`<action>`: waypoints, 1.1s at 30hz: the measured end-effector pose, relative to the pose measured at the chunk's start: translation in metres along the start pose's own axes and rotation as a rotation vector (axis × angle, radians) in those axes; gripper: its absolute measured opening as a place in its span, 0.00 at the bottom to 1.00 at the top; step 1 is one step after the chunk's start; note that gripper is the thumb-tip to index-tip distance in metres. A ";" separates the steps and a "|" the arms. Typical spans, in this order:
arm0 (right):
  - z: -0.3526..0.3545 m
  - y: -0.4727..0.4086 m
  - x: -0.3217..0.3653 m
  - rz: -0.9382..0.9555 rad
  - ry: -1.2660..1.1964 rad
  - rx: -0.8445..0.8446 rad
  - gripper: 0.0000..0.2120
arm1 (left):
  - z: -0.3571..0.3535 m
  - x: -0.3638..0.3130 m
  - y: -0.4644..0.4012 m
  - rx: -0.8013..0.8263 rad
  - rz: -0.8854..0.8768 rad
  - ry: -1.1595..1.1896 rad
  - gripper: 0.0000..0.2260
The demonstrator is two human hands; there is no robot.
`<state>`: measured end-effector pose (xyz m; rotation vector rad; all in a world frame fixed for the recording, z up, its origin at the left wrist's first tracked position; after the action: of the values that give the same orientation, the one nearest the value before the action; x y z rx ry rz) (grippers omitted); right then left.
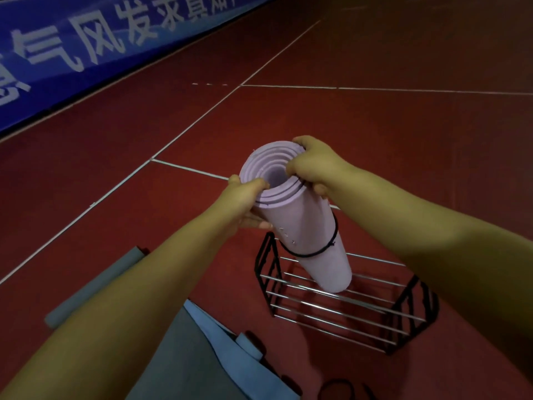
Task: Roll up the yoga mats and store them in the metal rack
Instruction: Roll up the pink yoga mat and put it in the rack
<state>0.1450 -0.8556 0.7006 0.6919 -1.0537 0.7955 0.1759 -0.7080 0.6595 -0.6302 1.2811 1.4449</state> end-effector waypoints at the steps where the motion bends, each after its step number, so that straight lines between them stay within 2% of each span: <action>1: 0.000 -0.003 0.001 0.006 -0.011 -0.008 0.33 | -0.001 -0.002 -0.002 0.005 -0.005 -0.005 0.21; 16: -0.007 -0.003 0.008 -0.006 -0.065 0.012 0.33 | 0.015 -0.012 0.001 -0.022 -0.062 -0.011 0.22; 25: -0.039 -0.019 -0.065 -0.028 0.019 0.020 0.30 | -0.013 0.070 -0.029 -0.053 0.122 0.082 0.19; 33: -0.101 -0.067 -0.172 -0.057 0.165 0.136 0.29 | -0.051 0.177 -0.095 -0.087 0.339 0.202 0.17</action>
<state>0.2014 -0.8497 0.4973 0.7549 -0.8332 0.8649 0.1967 -0.7044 0.4534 -0.6512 1.5445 1.7563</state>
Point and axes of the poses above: each hand's wrist, its own y-axis away from the middle knuckle, its own z-axis out of the back of the hand, x = y × z, the point moved 7 cm from there along -y, towards the middle knuckle, and after that the axes turned 10 degrees about -x, right-handed, at the moved point
